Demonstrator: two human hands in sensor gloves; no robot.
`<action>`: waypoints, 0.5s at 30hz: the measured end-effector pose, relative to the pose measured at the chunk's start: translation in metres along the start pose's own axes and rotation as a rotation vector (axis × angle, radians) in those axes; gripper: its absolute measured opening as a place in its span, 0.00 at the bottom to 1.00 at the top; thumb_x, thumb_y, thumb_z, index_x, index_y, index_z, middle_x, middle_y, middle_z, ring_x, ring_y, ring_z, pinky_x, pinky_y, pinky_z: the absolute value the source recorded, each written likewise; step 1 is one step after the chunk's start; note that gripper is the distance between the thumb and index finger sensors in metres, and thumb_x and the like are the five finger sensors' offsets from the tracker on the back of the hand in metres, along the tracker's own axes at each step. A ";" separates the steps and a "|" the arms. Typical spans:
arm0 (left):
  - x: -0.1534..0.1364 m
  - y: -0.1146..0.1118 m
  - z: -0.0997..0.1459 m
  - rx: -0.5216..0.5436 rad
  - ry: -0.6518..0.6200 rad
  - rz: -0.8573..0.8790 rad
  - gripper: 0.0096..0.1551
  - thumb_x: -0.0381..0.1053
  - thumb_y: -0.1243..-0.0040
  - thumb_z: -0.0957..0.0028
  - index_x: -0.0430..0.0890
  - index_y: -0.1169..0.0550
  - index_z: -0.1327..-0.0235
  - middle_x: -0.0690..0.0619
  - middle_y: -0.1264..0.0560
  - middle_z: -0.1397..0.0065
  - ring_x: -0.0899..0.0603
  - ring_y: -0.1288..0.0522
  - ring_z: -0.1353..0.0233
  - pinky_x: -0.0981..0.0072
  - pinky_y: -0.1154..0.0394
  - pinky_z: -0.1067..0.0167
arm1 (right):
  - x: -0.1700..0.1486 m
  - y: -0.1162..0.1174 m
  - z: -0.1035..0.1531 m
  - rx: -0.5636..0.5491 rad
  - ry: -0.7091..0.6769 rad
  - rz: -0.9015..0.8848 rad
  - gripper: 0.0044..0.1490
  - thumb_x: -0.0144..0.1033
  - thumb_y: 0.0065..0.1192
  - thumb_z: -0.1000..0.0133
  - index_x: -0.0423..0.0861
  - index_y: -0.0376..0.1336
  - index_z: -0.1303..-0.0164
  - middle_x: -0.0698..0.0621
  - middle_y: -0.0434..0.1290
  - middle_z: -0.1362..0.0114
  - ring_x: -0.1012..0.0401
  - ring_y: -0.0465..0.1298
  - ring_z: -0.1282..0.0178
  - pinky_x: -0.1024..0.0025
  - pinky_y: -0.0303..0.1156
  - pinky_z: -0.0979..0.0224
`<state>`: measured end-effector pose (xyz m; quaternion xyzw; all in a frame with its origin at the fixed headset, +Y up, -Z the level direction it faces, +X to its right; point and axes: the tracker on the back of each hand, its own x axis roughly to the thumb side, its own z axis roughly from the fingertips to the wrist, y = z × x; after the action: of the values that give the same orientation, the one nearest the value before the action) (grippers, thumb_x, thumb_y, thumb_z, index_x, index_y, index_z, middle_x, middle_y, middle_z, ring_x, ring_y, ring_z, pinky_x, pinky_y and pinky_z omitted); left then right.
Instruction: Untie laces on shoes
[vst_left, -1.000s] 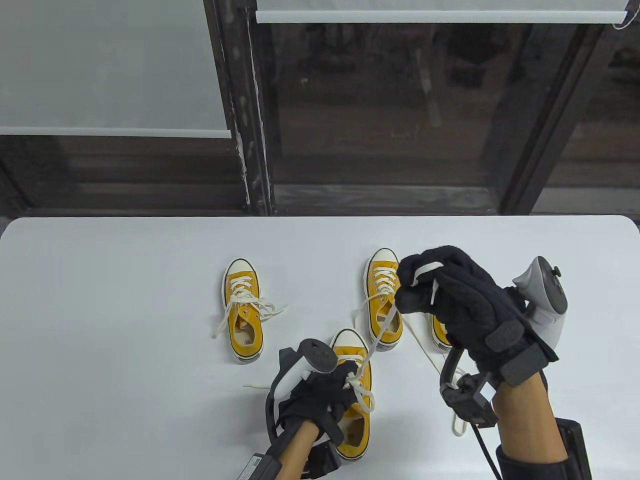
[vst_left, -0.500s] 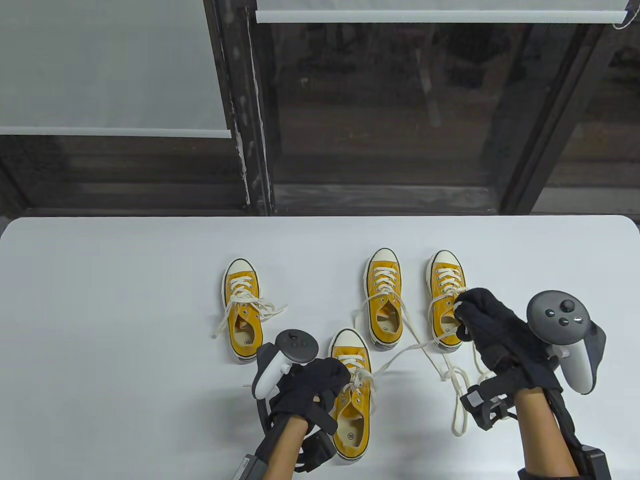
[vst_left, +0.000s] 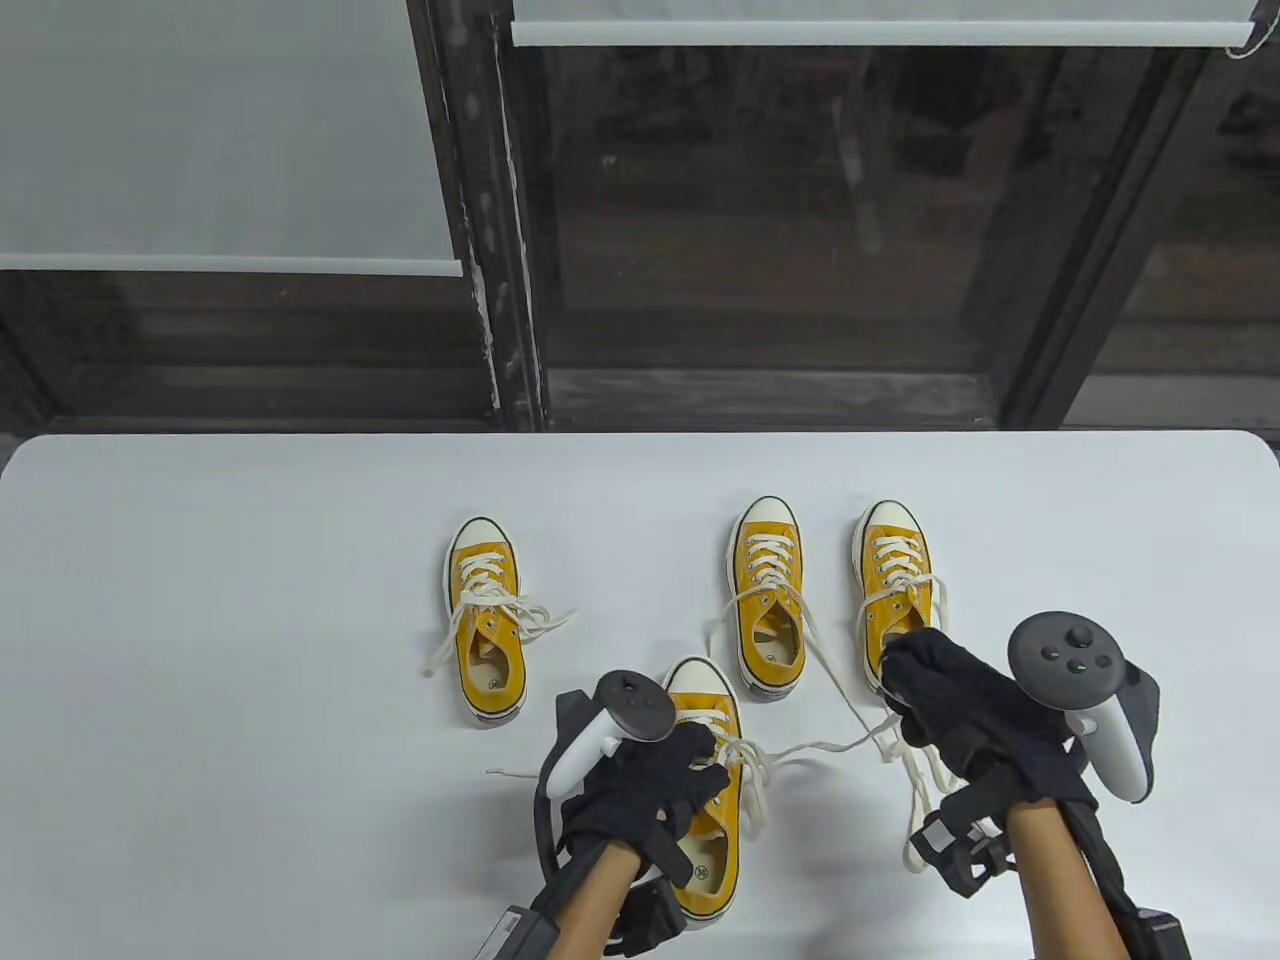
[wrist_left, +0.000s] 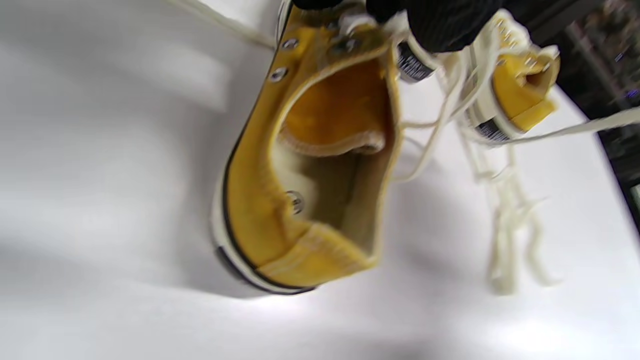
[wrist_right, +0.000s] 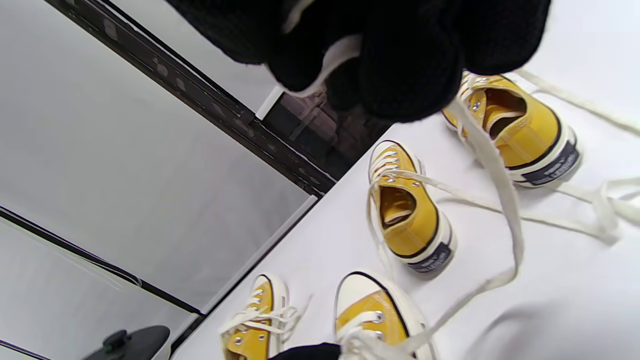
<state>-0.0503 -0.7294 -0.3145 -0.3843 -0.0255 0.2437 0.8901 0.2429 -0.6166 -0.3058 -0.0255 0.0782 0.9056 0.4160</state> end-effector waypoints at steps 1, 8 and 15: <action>0.002 -0.001 -0.001 0.014 0.018 -0.026 0.32 0.64 0.52 0.29 0.70 0.49 0.17 0.55 0.56 0.11 0.43 0.61 0.10 0.35 0.61 0.15 | 0.000 0.004 0.000 -0.005 0.012 0.037 0.26 0.48 0.52 0.30 0.48 0.65 0.26 0.42 0.68 0.27 0.50 0.77 0.38 0.40 0.63 0.25; -0.004 -0.001 -0.004 -0.026 0.009 0.060 0.23 0.62 0.61 0.28 0.73 0.46 0.22 0.57 0.57 0.12 0.44 0.61 0.09 0.35 0.62 0.15 | 0.011 0.051 0.004 -0.020 -0.025 0.263 0.46 0.55 0.49 0.30 0.51 0.38 0.08 0.36 0.38 0.12 0.34 0.47 0.15 0.32 0.48 0.21; -0.015 0.005 -0.006 -0.074 -0.025 0.203 0.22 0.62 0.60 0.29 0.69 0.42 0.23 0.58 0.56 0.12 0.42 0.65 0.10 0.35 0.62 0.15 | 0.013 0.127 -0.013 0.589 0.037 0.172 0.31 0.57 0.47 0.29 0.47 0.70 0.31 0.50 0.78 0.44 0.56 0.82 0.50 0.47 0.69 0.31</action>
<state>-0.0637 -0.7373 -0.3203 -0.4146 -0.0065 0.3362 0.8456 0.1382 -0.6902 -0.3046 0.0862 0.3469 0.8753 0.3257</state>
